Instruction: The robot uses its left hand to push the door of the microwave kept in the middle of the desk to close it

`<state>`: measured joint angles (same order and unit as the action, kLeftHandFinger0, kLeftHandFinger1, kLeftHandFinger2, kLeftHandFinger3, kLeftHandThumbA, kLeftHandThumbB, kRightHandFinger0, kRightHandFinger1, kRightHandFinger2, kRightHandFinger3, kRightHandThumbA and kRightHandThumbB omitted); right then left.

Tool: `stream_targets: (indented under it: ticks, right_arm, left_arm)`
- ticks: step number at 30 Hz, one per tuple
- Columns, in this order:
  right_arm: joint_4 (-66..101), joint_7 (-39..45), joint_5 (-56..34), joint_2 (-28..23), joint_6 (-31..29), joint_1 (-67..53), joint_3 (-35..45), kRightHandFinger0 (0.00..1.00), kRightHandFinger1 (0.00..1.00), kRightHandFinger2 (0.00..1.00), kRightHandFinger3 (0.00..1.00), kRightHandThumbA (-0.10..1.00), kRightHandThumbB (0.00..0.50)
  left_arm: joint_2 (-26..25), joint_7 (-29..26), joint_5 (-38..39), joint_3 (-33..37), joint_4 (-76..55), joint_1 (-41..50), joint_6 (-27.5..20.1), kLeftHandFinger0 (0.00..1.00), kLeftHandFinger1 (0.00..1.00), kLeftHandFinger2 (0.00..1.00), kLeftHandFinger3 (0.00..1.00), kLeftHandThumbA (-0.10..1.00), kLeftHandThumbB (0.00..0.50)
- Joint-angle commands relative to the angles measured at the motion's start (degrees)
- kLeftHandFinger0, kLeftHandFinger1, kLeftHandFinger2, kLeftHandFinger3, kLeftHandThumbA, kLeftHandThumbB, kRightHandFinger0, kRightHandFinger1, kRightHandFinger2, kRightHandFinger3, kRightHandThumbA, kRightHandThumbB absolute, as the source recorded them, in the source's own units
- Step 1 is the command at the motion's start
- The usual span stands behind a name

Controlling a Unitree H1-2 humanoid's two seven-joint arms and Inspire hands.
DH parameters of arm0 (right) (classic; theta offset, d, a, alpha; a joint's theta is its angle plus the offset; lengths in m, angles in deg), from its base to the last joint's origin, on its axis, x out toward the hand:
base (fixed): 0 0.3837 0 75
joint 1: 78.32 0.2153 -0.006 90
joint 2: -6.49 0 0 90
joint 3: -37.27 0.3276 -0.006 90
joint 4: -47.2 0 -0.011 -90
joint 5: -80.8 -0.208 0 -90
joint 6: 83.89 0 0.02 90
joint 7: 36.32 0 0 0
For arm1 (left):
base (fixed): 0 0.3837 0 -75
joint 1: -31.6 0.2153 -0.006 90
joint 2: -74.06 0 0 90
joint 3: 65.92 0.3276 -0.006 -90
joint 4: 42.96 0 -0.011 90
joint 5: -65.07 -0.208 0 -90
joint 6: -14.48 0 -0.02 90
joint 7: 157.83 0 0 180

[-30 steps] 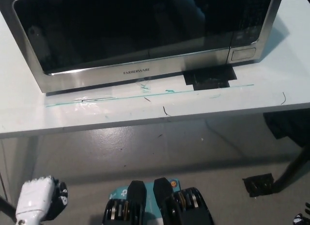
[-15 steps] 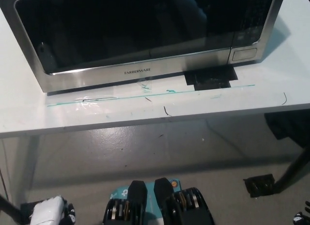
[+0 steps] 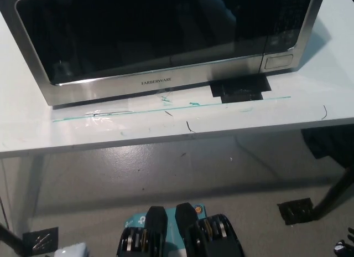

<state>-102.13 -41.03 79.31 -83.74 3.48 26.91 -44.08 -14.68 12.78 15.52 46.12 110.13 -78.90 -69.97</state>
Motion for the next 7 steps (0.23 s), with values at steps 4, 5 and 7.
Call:
stream_targets:
  ticks: [4, 5, 7]
  right_arm:
    - [-0.71, -0.53, -0.58, -1.19, -2.22, 2.33, 0.44, 0.80, 0.92, 0.99, 0.99, 0.06, 0.000]
    - [-0.75, -0.53, -0.58, -1.19, -2.24, 2.35, 0.44, 0.80, 0.92, 0.99, 0.99, 0.06, 0.000]
    - [-1.04, -0.54, -0.67, -1.20, -2.35, 2.70, 0.50, 0.80, 0.92, 0.99, 0.99, 0.06, 0.000]
  left_arm:
    - [-1.54, 0.58, 2.28, 2.21, 0.76, -2.06, 1.07, 0.44, 0.73, 0.93, 1.00, -0.10, 0.000]
    - [-1.57, 0.56, 2.45, 2.38, 0.78, -2.08, 1.10, 0.44, 0.73, 0.93, 1.00, -0.10, 0.000]
    - [-1.62, 0.60, 2.55, 2.52, 0.91, -2.51, 1.12, 0.44, 0.73, 0.93, 1.00, -0.10, 0.000]
